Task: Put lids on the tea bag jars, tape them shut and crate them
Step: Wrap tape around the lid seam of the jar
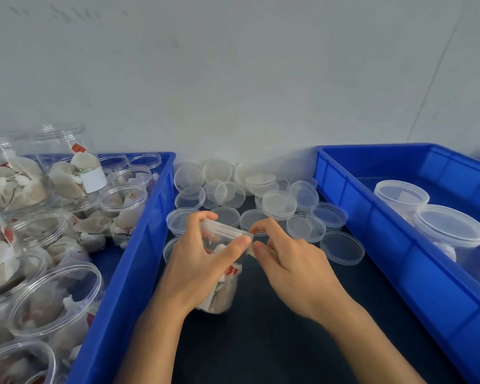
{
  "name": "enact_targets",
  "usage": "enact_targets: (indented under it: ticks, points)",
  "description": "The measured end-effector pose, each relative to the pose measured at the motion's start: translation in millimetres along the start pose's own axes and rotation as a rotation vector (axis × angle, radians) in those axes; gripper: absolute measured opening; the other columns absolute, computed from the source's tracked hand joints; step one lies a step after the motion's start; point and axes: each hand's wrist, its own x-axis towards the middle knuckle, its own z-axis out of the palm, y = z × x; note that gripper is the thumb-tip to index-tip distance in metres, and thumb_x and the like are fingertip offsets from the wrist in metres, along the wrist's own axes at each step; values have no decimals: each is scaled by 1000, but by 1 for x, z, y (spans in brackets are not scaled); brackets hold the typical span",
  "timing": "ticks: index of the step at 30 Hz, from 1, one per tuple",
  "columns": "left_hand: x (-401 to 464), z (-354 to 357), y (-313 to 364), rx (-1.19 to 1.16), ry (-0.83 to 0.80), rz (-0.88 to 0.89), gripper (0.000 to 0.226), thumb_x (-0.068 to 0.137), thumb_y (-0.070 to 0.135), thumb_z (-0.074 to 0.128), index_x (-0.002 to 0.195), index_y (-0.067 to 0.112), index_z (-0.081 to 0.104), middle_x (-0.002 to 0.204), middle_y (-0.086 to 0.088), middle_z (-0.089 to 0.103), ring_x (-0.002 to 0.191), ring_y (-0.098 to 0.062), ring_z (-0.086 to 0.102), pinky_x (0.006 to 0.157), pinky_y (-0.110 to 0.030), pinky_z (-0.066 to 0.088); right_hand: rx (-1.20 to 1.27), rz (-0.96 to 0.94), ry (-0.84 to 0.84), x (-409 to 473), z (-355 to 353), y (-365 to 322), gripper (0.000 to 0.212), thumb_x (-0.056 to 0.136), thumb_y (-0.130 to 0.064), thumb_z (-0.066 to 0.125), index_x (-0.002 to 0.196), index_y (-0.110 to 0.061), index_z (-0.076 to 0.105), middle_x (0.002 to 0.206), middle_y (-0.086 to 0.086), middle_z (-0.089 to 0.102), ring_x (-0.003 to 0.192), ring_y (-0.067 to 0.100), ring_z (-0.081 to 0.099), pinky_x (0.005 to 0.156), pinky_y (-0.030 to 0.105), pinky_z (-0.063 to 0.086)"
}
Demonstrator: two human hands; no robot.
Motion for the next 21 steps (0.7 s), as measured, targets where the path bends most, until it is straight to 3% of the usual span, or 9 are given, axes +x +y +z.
enact_targets:
  ticks: [7, 10, 14, 17, 21]
  points:
    - [2, 1, 7, 75, 75, 9, 61, 83, 76, 68, 129, 42, 47, 108, 16, 67, 92, 8, 68, 68, -20, 59, 10, 28, 59, -1, 6, -1, 17, 109, -50, 38, 124, -42, 34, 68, -8, 60, 62, 14, 59, 62, 39, 52]
    - [4, 4, 16, 137, 80, -16, 65, 66, 76, 59, 118, 40, 44, 99, 16, 63, 85, 10, 65, 59, -18, 55, 9, 19, 49, -3, 8, -2, 10, 110, -50, 36, 114, -41, 37, 69, -12, 59, 63, 14, 58, 62, 39, 51]
    - [4, 6, 16, 120, 78, 16, 72, 61, 82, 63, 116, 40, 42, 97, 15, 66, 82, 2, 69, 66, -25, 61, 72, 26, 15, -2, 5, 1, 9, 111, -45, 40, 105, -41, 45, 74, -28, 59, 68, 15, 57, 62, 34, 46]
    - [3, 3, 12, 107, 58, 3, 80, 58, 89, 68, 118, 43, 42, 99, 15, 68, 84, -5, 73, 71, -31, 64, 146, 25, -8, 0, -1, 3, 9, 110, -42, 46, 102, -42, 51, 74, -15, 60, 65, 14, 51, 61, 30, 40]
    - [6, 0, 9, 89, 58, -3, 76, 60, 89, 64, 119, 47, 43, 103, 17, 67, 88, 3, 71, 71, -28, 64, 181, 56, -61, 4, -7, 2, 12, 107, -50, 49, 102, -44, 58, 80, -9, 63, 69, 11, 54, 62, 26, 39]
